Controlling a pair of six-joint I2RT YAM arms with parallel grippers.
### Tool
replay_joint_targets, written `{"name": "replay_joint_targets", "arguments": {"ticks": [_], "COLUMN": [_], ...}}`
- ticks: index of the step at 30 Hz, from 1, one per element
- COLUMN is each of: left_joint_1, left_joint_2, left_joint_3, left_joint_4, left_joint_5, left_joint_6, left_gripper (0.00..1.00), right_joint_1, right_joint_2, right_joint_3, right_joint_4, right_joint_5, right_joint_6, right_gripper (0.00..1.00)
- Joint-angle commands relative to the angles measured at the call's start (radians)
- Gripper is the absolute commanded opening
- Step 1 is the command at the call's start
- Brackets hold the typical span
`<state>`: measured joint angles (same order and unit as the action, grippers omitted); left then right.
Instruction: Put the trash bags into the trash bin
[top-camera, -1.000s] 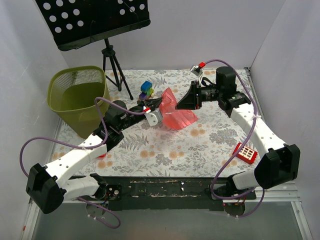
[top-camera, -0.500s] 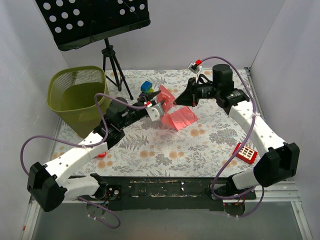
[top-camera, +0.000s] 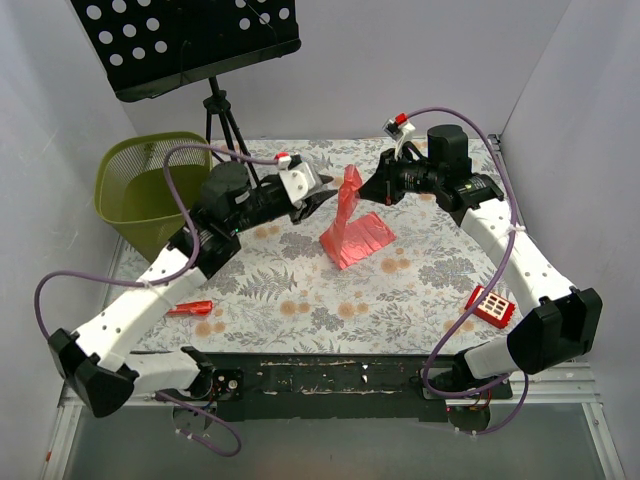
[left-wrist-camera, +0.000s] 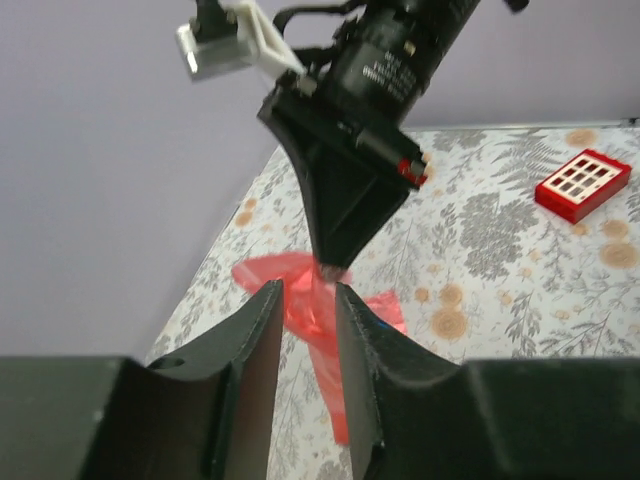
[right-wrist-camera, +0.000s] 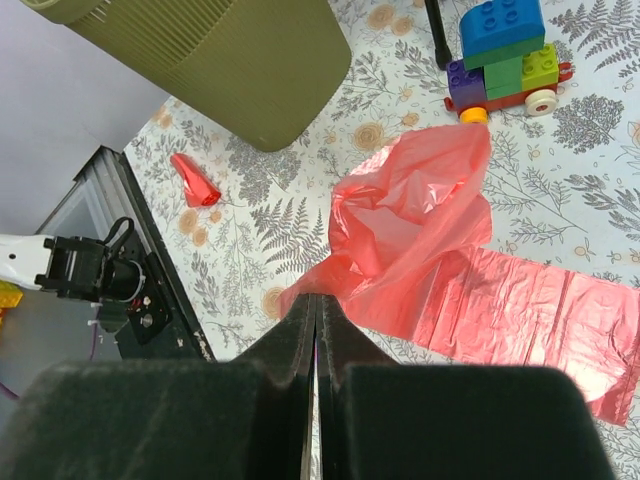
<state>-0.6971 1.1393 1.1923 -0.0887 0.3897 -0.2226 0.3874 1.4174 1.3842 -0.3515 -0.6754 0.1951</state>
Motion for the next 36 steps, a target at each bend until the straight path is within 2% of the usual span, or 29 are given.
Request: {"name": "replay_joint_targets", "arguments": {"ticks": [1, 3, 5, 7, 12, 16, 22, 26, 30, 34, 36], "left_joint_1": [-0.001, -0.001, -0.001, 0.001, -0.001, 0.001, -0.001, 0.010, 0.016, 0.021, 0.024], "left_joint_2": [0.149, 0.215, 0.261, 0.302, 0.358, 0.350, 0.329, 0.336, 0.379, 0.404, 0.401], "left_joint_3": [0.150, 0.199, 0.239, 0.285, 0.354, 0.343, 0.323, 0.343, 0.401, 0.428, 0.425], "left_joint_4": [-0.109, -0.099, -0.120, -0.175, -0.301, -0.290, -0.283, -0.307, -0.374, -0.388, -0.382], "left_joint_5": [0.145, 0.207, 0.250, 0.276, 0.308, 0.310, 0.299, 0.336, 0.377, 0.406, 0.403], "left_joint_6": [-0.153, -0.149, -0.117, -0.069, 0.037, 0.035, 0.017, 0.003, 0.017, 0.028, 0.025], "left_gripper": [0.24, 0.27, 0.41, 0.48, 0.48, 0.47, 0.52, 0.42, 0.26, 0.04, 0.01], "right_joint_1": [0.001, 0.001, 0.001, 0.001, 0.001, 0.001, 0.001, 0.001, 0.001, 0.001, 0.001], "right_joint_2": [-0.026, -0.035, -0.046, -0.058, -0.093, -0.107, -0.124, -0.127, -0.126, -0.124, -0.124], "right_joint_3": [0.038, 0.036, 0.029, 0.023, 0.001, -0.004, -0.014, -0.014, -0.016, -0.016, -0.017], "right_joint_4": [0.014, 0.017, 0.016, 0.009, 0.005, -0.015, -0.061, -0.073, -0.076, -0.083, -0.083], "right_joint_5": [-0.018, -0.053, -0.087, -0.122, -0.148, -0.162, -0.151, -0.153, -0.154, -0.148, -0.147], "right_joint_6": [-0.052, -0.072, -0.094, -0.120, -0.157, -0.193, -0.259, -0.276, -0.283, -0.286, -0.290], "right_gripper": [0.01, 0.01, 0.01, 0.01, 0.01, 0.01, 0.01, 0.01, 0.01, 0.01, 0.01]}}
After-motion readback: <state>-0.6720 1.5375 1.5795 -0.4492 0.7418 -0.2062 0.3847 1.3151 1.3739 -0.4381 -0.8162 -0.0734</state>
